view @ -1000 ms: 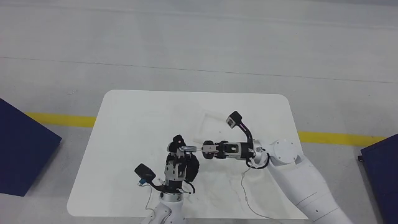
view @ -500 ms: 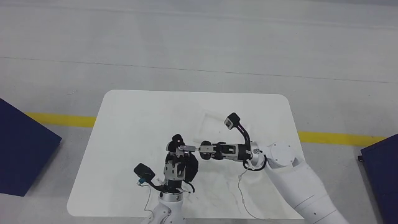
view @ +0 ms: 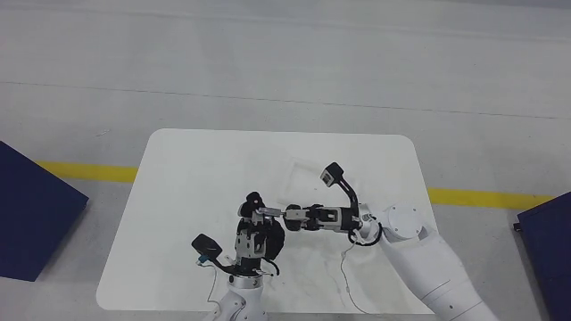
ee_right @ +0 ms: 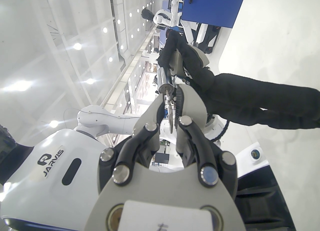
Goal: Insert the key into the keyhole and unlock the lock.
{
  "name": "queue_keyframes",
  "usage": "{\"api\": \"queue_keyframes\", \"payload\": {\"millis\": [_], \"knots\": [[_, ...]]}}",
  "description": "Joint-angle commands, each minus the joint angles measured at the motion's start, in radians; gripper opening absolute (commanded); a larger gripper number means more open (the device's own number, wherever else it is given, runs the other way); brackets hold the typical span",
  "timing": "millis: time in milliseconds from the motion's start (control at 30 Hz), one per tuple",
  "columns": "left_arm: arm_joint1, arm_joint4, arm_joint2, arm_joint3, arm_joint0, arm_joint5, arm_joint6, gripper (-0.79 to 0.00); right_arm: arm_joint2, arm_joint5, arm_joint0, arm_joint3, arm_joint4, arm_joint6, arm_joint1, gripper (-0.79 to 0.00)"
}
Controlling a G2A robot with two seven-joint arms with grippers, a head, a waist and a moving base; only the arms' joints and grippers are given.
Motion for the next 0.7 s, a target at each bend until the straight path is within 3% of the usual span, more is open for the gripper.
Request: {"api": "queue_keyframes", "payload": {"millis": [0,67,100,200,233,267,400,667], "knots": [[-0.001,0.000,-0.003,-0.001,0.001,-0.003,-0.003,-0.785,0.007,-0.007,-0.002,0.000,0.007,0.011,0.001,0.000],[-0.003,0.000,-0.006,-0.002,0.003,-0.005,-0.006,-0.785,0.017,-0.014,-0.003,0.004,0.010,0.020,0.003,0.000],[-0.003,0.000,-0.007,-0.003,0.003,-0.007,-0.007,-0.785,0.022,-0.017,-0.004,0.006,0.012,0.024,0.004,-0.055],[-0.005,0.001,-0.012,-0.005,0.006,-0.010,-0.008,-0.785,0.035,-0.022,-0.008,0.009,0.014,0.040,0.007,-0.092],[-0.006,0.002,-0.013,-0.005,0.006,-0.010,-0.009,-0.785,0.040,-0.025,-0.010,0.009,0.013,0.043,0.008,-0.142],[-0.006,0.003,-0.014,-0.006,0.007,-0.011,-0.009,-0.785,0.044,-0.026,-0.012,0.009,0.013,0.046,0.009,-0.243],[-0.009,0.008,-0.019,-0.006,0.009,-0.015,-0.014,-0.785,0.057,-0.028,-0.021,0.007,0.011,0.056,0.012,-0.409],[-0.014,0.016,-0.027,-0.007,0.013,-0.018,-0.019,-0.785,0.065,-0.027,-0.031,0.001,0.011,0.059,0.013,-0.533]]}}
